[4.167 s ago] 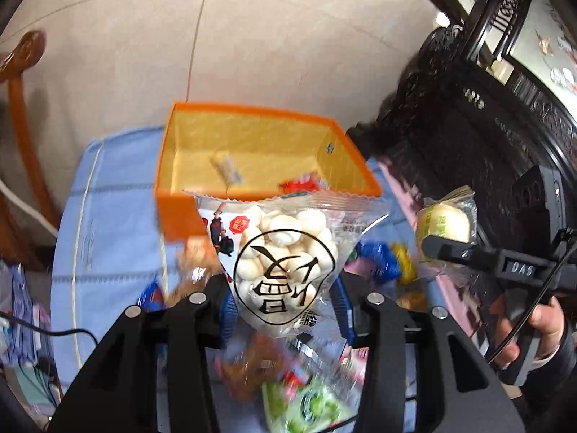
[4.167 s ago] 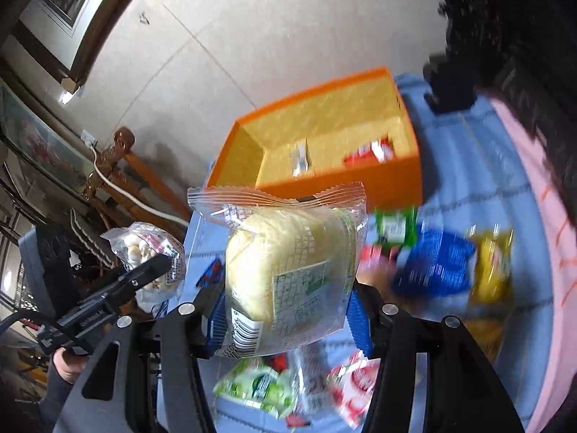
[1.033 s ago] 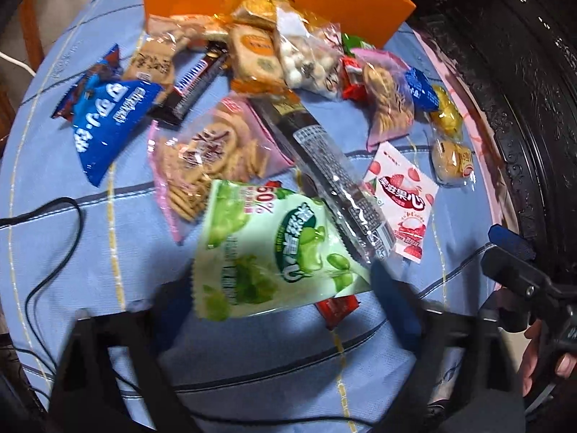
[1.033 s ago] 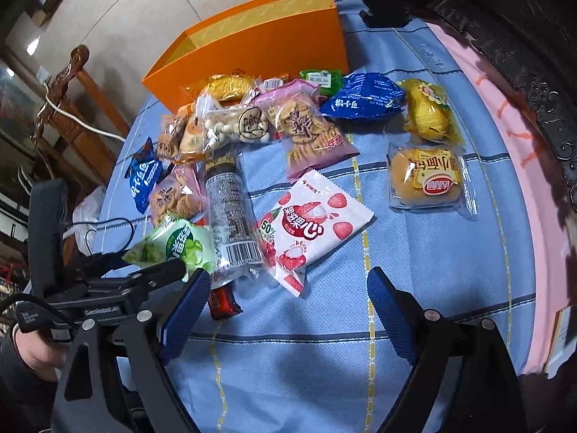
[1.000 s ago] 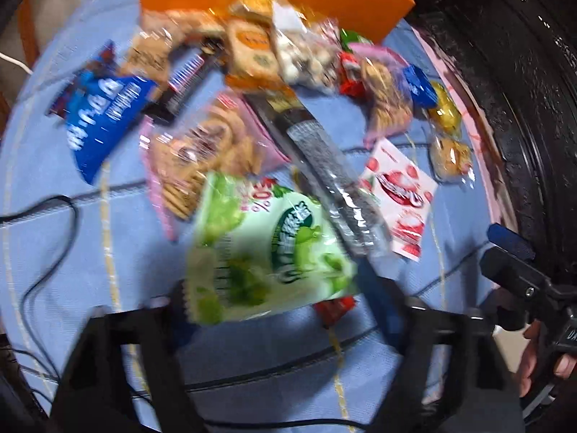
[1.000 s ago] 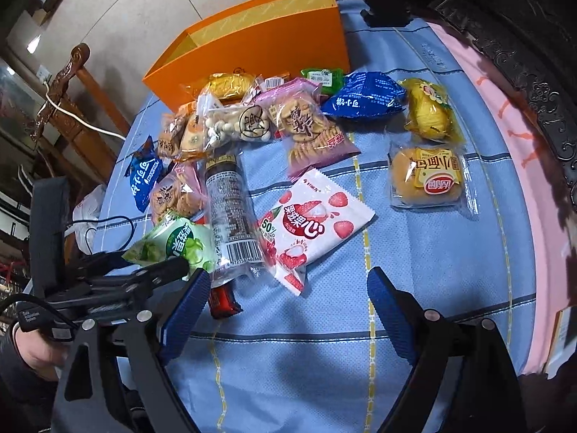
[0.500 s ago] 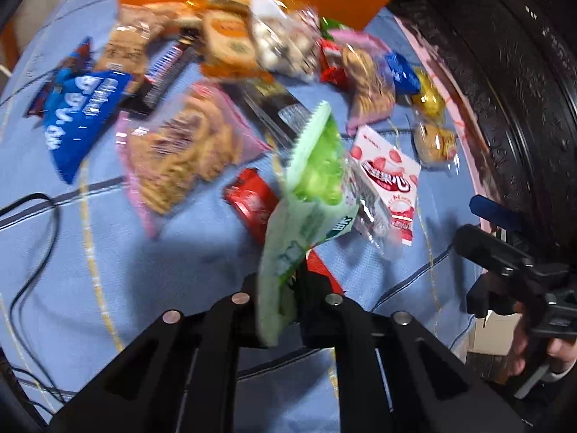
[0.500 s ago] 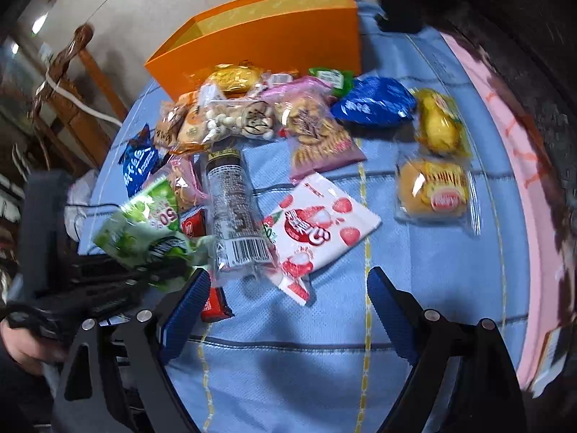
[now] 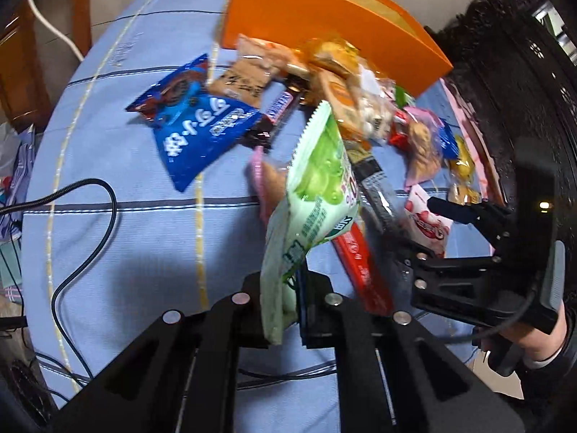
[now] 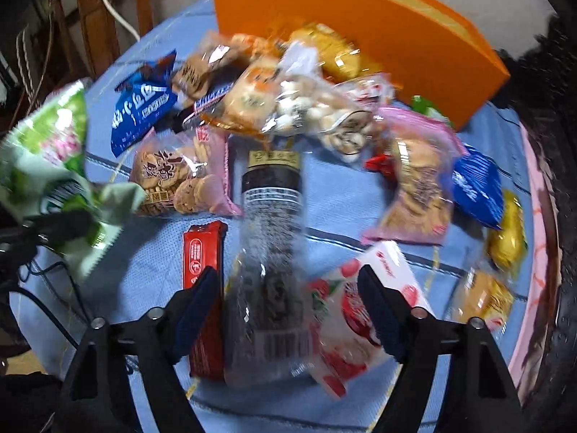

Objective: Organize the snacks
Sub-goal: 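Grasp the green snack bag with the left gripper while the right grasps the dark bottle pack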

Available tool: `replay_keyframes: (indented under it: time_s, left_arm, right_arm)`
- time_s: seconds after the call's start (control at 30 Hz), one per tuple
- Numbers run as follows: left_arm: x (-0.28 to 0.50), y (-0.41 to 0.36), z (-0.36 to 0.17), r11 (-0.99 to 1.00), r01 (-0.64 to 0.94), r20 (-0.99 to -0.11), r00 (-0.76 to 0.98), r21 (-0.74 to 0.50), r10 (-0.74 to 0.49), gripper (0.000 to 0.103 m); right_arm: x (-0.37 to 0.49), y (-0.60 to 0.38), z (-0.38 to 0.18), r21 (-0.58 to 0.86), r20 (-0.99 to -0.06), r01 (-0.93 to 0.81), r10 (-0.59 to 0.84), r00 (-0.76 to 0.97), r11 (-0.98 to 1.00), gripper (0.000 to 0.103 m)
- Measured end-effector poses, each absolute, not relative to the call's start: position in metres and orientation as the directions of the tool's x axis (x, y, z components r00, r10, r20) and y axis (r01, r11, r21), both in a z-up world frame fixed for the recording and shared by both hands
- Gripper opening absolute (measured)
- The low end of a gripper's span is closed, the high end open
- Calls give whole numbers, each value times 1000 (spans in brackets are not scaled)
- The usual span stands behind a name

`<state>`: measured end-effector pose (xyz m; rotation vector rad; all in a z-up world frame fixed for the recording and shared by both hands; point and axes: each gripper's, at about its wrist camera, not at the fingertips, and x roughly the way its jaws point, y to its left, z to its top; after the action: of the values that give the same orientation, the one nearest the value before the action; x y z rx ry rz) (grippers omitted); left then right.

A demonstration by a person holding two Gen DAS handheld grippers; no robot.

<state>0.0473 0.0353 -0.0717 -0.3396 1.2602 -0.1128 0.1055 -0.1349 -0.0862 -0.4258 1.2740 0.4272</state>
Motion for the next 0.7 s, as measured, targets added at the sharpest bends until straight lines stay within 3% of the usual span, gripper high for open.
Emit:
replay_keyframes:
  time_s: [0.1,0.2,0.33,0.7]
  left_arm:
    - [48,41,-74,943,-111,-913,308,-313,-267,8]
    - [50,41,-77,940,-113,-912,303,-323,-277,8]
    - [50,39,-78,939,-107,-910,302,-328,-284,8]
    - [59,43,-44,934,-62,-875,377,-351,-304,8]
  right_arm:
    - [112,-130,-96,-48,-978,-528,66,196,848,54]
    - [114,-126,-106,-53,-984,-539,48,171,841,50]
    - [109,-127,-107,-46,-983,-552,62,175,833,30]
    - [94,-184,-20,106,-920,-475,267,287,874,29]
